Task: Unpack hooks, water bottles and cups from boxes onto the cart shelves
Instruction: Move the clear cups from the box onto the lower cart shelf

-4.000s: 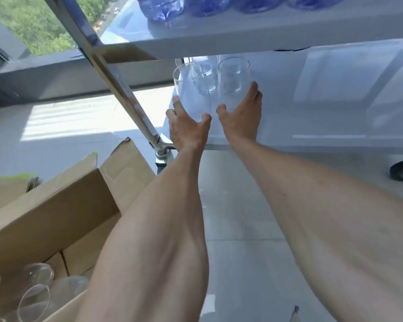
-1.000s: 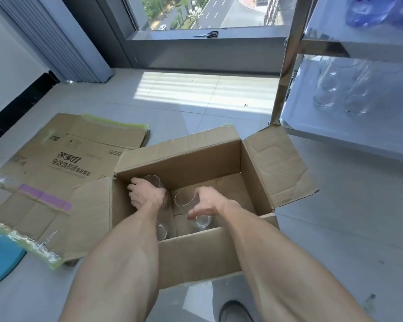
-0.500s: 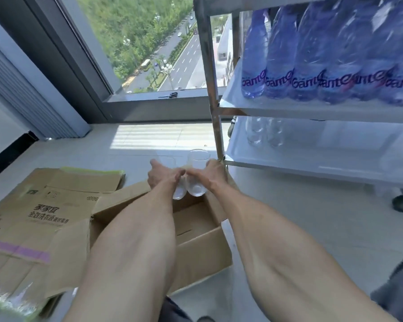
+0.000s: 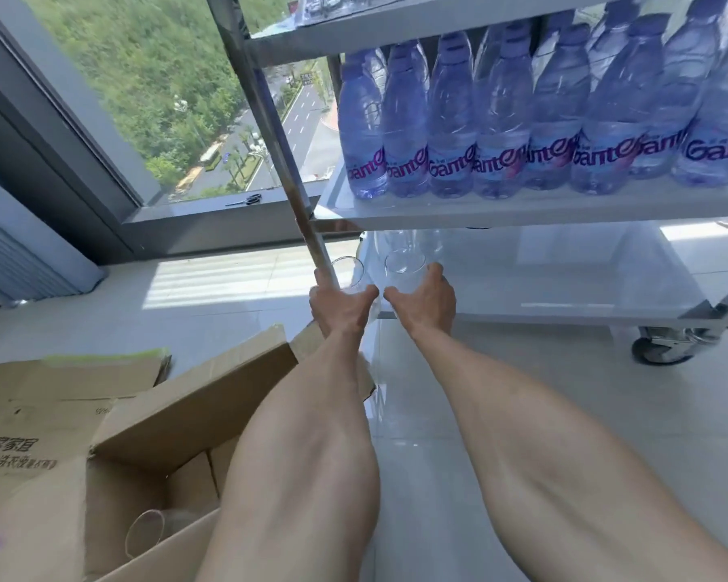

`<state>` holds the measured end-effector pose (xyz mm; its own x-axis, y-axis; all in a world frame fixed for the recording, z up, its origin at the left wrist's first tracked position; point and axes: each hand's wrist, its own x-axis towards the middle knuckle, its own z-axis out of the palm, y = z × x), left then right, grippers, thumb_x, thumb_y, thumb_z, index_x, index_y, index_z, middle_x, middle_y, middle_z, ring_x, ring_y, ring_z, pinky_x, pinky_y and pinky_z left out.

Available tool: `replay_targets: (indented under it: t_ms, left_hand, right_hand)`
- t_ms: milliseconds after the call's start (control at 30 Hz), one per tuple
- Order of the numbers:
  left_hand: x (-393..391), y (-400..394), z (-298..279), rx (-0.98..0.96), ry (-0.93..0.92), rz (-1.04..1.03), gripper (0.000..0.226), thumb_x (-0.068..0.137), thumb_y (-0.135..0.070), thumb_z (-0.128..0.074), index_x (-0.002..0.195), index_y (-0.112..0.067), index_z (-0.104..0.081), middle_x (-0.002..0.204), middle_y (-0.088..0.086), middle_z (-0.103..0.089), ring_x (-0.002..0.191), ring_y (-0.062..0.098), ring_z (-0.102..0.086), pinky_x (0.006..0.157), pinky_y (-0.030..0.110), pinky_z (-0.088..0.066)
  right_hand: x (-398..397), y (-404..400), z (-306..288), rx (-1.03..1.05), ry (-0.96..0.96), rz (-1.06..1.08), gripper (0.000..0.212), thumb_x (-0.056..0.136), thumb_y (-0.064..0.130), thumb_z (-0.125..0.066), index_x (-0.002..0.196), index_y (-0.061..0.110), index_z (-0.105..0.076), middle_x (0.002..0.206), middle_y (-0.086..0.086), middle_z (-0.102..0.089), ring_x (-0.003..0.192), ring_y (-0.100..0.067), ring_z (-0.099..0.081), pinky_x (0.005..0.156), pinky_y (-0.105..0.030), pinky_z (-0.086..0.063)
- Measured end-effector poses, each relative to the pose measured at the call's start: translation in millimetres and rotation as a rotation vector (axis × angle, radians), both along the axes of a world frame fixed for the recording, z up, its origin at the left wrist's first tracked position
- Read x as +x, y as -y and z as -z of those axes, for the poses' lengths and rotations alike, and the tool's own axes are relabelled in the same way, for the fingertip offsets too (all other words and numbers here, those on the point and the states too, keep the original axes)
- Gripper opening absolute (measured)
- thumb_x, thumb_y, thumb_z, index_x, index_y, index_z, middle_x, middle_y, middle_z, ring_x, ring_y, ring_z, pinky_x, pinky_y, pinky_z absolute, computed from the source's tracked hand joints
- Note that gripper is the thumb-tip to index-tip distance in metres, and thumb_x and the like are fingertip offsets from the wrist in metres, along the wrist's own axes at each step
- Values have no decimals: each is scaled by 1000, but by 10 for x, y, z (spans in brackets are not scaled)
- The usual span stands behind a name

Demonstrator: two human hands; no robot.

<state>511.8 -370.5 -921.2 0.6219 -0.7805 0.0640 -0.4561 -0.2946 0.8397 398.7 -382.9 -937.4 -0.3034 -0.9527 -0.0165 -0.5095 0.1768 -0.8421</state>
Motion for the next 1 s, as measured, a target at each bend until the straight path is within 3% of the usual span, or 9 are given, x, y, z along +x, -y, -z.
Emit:
replay_targets:
  t_ms: [100, 233, 367, 533, 667, 800, 867, 1000]
  left_hand:
    - [-166, 205, 138, 5, 27, 26, 80, 64, -35, -80, 135, -21, -44, 120, 4, -62, 109, 25, -60, 86, 32, -47]
    - [-266, 464, 300, 76, 71, 42, 75, 62, -38, -79, 125, -24, -39, 88, -7, -52, 83, 24, -56, 58, 23, -35]
    - [-227, 839, 495, 72, 41, 60, 74, 65, -35, -80, 122, -17, -36, 89, -3, -52, 79, 22, -55, 64, 27, -39]
    - [-235, 1155, 669, 19, 86, 51, 68, 66, -35, -78, 117, -16, -39, 72, -5, -49, 70, 21, -54, 50, 24, -34]
    - [-240, 1280, 763, -23, 108, 67, 70, 67, -38, -76, 124, -15, -44, 86, 0, -56, 80, 24, -57, 69, 28, -40]
    - [-250, 1302, 897, -54, 62, 79, 67, 68, -42, -76, 122, -15, -47, 106, 2, -62, 96, 23, -61, 74, 27, -41]
    - [-229, 1265, 1011, -27, 44, 114, 74, 69, -40, -77, 132, -17, -44, 112, 2, -59, 100, 21, -57, 79, 29, -44]
    - [-209, 1172, 1236, 34, 39, 160, 79, 78, -23, -71, 146, -22, -31, 120, 4, -58, 100, 18, -54, 81, 26, -41]
  right_hand:
    - [-132, 112, 193, -47, 12, 57, 70, 73, 38, -75, 128, 8, -43, 123, -11, -56, 116, -33, -48, 87, -38, -42]
    - [-256, 342, 378, -78, 43, 98, 70, 74, 35, -74, 128, 6, -43, 122, -12, -55, 115, -33, -48, 90, -37, -41]
    - [-245, 656, 515, -106, 98, 113, 68, 72, 35, -76, 125, 7, -43, 121, -12, -56, 113, -33, -50, 91, -37, -42]
    - [-151, 909, 713, -95, 172, 112, 76, 72, 40, -80, 132, 7, -44, 125, -12, -58, 118, -32, -52, 98, -37, -44]
    - [-152, 1039, 833, -107, 180, 161, 77, 75, 39, -79, 135, 7, -42, 129, -11, -56, 120, -31, -50, 98, -36, -40]
    - [-98, 1072, 932, -153, 155, 155, 83, 78, 31, -78, 145, 8, -35, 140, -11, -49, 128, -29, -42, 103, -32, -35]
    - [-85, 1045, 1024, -134, 134, 145, 84, 79, 24, -76, 147, 5, -31, 144, -12, -44, 132, -29, -39, 106, -32, -33]
    - [-194, 1012, 1223, -11, 75, 138, 62, 78, 11, -69, 133, 3, -42, 133, -14, -53, 124, -32, -48, 99, -33, -38]
